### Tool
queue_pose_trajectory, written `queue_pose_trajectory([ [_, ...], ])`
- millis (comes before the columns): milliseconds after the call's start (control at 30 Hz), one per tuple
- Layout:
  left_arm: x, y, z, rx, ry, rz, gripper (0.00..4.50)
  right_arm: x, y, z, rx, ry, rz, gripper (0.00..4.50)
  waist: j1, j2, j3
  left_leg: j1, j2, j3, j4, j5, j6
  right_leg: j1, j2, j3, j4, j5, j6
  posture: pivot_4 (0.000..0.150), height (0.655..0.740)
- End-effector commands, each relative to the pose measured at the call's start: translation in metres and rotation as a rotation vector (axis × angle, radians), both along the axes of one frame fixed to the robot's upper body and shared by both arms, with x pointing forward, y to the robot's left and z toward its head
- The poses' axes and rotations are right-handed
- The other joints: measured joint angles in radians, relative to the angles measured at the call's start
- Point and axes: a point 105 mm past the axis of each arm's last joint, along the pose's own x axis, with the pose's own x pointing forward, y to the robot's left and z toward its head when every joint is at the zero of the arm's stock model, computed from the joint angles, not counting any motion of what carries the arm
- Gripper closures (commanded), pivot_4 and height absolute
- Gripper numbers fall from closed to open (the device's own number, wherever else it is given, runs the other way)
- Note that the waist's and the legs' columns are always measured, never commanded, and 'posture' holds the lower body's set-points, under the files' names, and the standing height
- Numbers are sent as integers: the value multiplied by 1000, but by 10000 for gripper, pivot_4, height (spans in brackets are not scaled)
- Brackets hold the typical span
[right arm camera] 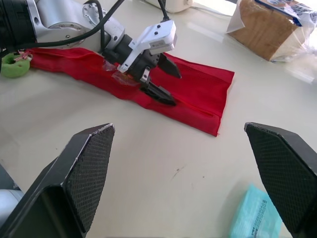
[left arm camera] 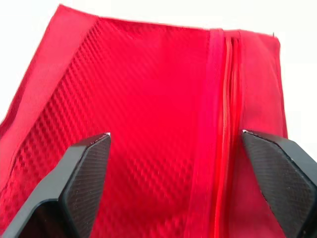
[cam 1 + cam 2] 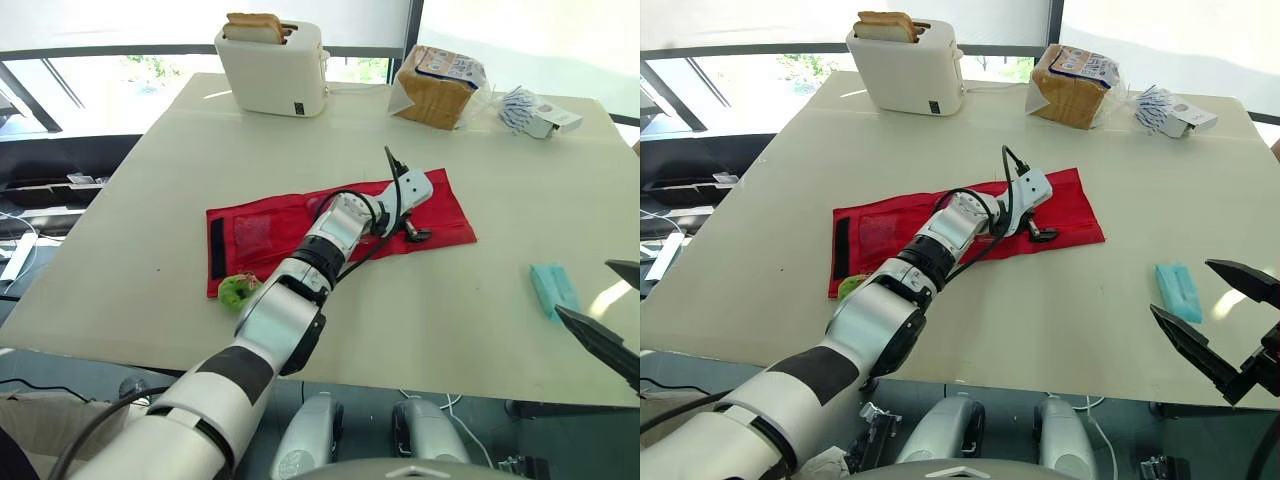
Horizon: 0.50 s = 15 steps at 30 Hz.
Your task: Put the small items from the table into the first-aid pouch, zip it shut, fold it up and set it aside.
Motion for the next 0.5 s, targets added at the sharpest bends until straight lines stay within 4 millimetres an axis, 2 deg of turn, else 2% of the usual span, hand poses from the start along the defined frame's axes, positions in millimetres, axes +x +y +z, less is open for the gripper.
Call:
queue_pose_trajectory([
  [33, 4, -3, 21, -34, -37, -5, 237, -3, 4, 6, -8, -38, 6, 0, -2, 0, 0, 0, 0, 0, 0, 0, 0, 0, 0, 0, 0, 0, 0, 1500, 7400],
  [133, 7, 0, 14, 33, -83, -8, 237, -4, 4, 5, -5, -37, 4, 0, -3, 0, 0, 1, 0, 0, 0, 0, 0, 0, 1, 0, 0, 0, 0, 1500, 7400],
  [333, 2, -2, 3, 55, -43, -31, 237, -5, 5, 3, 2, -34, 9, 0, 1, 0, 0, 0, 0, 1, 0, 0, 0, 0, 0, -1, 0, 0, 0, 1500, 7400],
  [500, 8, 3, 0, 100, -112, 4, 237, -5, 7, 1, 5, -26, 12, 0, 0, 0, 0, 0, 0, 1, 0, 0, 0, 0, 0, 0, 0, 0, 0, 1500, 7400],
])
